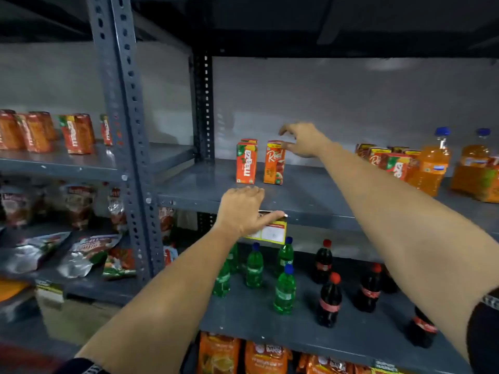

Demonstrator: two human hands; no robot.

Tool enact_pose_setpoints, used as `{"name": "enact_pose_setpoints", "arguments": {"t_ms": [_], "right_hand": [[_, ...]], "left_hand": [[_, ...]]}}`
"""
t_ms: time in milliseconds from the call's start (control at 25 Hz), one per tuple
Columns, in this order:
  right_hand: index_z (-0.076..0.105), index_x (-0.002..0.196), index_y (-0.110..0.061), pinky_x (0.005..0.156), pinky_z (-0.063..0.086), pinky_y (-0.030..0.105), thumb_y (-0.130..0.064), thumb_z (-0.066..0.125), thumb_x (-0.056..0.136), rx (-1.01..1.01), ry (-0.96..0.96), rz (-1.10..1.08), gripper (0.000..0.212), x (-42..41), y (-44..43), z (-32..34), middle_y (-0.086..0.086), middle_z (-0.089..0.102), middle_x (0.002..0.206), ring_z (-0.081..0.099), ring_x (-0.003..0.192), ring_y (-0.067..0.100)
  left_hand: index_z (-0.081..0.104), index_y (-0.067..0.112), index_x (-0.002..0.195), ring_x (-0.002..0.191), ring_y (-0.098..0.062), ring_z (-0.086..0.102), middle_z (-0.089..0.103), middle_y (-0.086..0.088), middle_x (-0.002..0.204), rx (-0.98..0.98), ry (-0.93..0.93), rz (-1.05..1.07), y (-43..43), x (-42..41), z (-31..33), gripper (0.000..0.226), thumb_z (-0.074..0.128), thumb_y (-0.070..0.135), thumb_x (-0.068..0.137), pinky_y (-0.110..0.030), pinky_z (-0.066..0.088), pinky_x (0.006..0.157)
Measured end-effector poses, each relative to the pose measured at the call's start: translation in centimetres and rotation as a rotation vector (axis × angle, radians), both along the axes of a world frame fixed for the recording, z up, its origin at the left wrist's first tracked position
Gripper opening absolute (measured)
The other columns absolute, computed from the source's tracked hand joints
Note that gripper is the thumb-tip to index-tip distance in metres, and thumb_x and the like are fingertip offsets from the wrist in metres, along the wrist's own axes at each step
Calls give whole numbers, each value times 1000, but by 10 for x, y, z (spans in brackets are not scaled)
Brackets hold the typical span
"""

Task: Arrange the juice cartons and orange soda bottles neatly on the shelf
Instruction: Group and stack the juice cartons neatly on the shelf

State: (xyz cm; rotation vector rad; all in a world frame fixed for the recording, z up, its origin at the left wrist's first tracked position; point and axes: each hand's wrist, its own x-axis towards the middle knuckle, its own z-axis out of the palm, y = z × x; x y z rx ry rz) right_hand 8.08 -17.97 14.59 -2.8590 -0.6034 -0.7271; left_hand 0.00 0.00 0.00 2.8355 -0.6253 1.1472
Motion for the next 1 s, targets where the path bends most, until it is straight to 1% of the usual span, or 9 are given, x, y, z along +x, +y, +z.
{"name": "enact_pose_setpoints", "arguments": {"t_ms": [120,200,320,440,560,640,760,840,1000], "right_hand": [[47,133,-21,95,38,36,-22,56,92,-76,134,5,42,10,15,2,15,49,138,47,124,32],[46,133,-26,88,42,34,-17,52,94,-87,238,-14,41,12,23,1,10,48,141,49,124,30],[49,127,-29,75,53,32,-15,51,94,-70,306,-17,35,8,24,3,10,51,134,55,108,24],[48,126,-26,84,55,40,-18,57,92,-118,319,-29,36,-5,6,17,13,59,126,63,102,28],[52,123,-25,88,51,41,-17,59,90,-184,328,-34,34,-23,-31,34,12,62,120,62,103,30],[55,121,-25,88,47,39,-16,61,89,-189,355,-42,34,-38,-66,42,12,63,119,60,103,28],[56,122,-26,83,44,34,-17,62,89,-197,391,-67,35,-52,-108,48,10,61,120,57,100,22],[55,123,-28,84,46,36,-20,62,88,-215,387,-93,36,-56,-131,50,8,60,122,56,100,21],[54,123,-30,90,48,40,-24,63,87,-224,404,-88,38,-55,-157,41,8,59,125,57,105,24]], "left_hand": [[64,10,109,101,-26,64,70,-7,109,0,-20,-23,0,7,-7,103,1,84,74,-38,47,78],[66,9,107,99,-26,66,71,-7,105,-9,-36,-68,2,9,-8,102,2,83,75,-38,50,77],[68,7,104,95,-26,67,73,-7,101,-5,-66,-93,5,10,-10,100,6,81,78,-37,52,75],[66,10,105,95,-25,65,71,-5,102,30,-20,-69,1,6,-6,99,5,82,76,-35,47,74],[60,12,87,82,-24,62,66,-3,87,83,-37,-48,-4,3,2,89,10,84,74,-32,33,64],[52,14,78,78,-24,60,64,-4,83,139,-37,-88,-24,0,9,83,13,86,72,-33,33,62],[59,11,98,92,-26,61,66,-6,101,175,29,-165,-80,-6,14,96,10,88,69,-39,44,75],[58,11,116,107,-27,58,62,-7,118,166,80,-186,-127,-16,13,103,8,88,67,-43,44,87],[59,11,109,102,-27,58,61,-9,111,53,160,-177,-179,-27,12,95,16,87,70,-44,43,83]]}}
